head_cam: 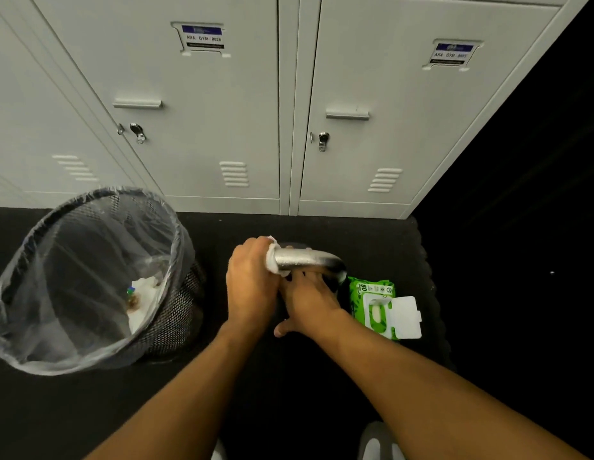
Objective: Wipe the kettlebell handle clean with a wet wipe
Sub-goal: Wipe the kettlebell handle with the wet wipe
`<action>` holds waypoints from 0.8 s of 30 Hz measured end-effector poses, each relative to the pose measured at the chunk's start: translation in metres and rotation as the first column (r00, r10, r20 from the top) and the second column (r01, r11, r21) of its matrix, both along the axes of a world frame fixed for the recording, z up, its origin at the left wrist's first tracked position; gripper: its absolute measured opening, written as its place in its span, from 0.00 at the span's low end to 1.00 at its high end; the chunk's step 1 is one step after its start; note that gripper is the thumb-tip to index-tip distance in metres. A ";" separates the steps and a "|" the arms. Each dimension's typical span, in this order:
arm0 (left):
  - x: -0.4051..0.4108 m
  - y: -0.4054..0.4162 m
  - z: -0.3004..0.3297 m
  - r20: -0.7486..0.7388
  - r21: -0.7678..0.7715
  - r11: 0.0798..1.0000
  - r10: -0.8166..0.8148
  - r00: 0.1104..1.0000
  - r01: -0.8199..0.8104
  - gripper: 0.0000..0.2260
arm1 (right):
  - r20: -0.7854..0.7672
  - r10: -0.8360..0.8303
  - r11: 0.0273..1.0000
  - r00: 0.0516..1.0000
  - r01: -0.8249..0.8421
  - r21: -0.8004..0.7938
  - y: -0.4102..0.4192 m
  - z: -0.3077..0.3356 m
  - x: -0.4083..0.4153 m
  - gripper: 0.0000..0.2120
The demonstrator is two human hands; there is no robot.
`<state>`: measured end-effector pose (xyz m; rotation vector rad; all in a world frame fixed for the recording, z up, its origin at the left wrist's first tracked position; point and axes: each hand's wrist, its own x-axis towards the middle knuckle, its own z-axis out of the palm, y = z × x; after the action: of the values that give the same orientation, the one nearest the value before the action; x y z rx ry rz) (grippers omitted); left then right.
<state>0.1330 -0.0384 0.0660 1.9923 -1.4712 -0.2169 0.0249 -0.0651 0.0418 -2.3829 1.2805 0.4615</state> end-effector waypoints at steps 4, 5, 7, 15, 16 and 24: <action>0.031 -0.026 0.018 -0.059 0.330 0.882 -0.336 0.940 0.336 0.09 | 0.041 0.005 1.000 0.999 -0.004 -0.024 0.001 0.000 -0.001 0.64; 0.037 -0.039 0.031 -0.154 0.513 0.728 -0.443 0.883 0.455 0.10 | 0.030 0.012 1.000 0.999 -0.011 -0.025 0.001 0.003 -0.002 0.65; 0.038 -0.065 0.052 -0.309 0.744 0.405 -0.496 0.812 0.531 0.09 | -0.015 0.033 0.999 0.999 -0.033 -0.020 0.002 0.006 -0.004 0.63; 0.005 0.006 0.014 0.112 0.062 0.983 -0.179 0.977 0.173 0.14 | -0.064 0.047 0.999 0.997 -0.048 -0.013 -0.002 0.016 -0.001 0.61; -0.001 0.010 0.009 0.091 -0.024 0.993 -0.113 0.989 0.115 0.15 | -0.048 0.039 0.999 0.998 -0.039 0.000 -0.002 0.017 -0.001 0.60; 0.031 -0.077 0.046 -0.252 0.802 0.362 -0.517 0.818 0.475 0.17 | 0.126 -0.033 0.999 0.991 0.031 0.021 0.004 0.007 -0.004 0.64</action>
<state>0.1637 -0.1153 0.1122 2.1110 -2.2637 -1.4331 0.0211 -0.0612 0.0492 -2.3317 1.2503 0.3061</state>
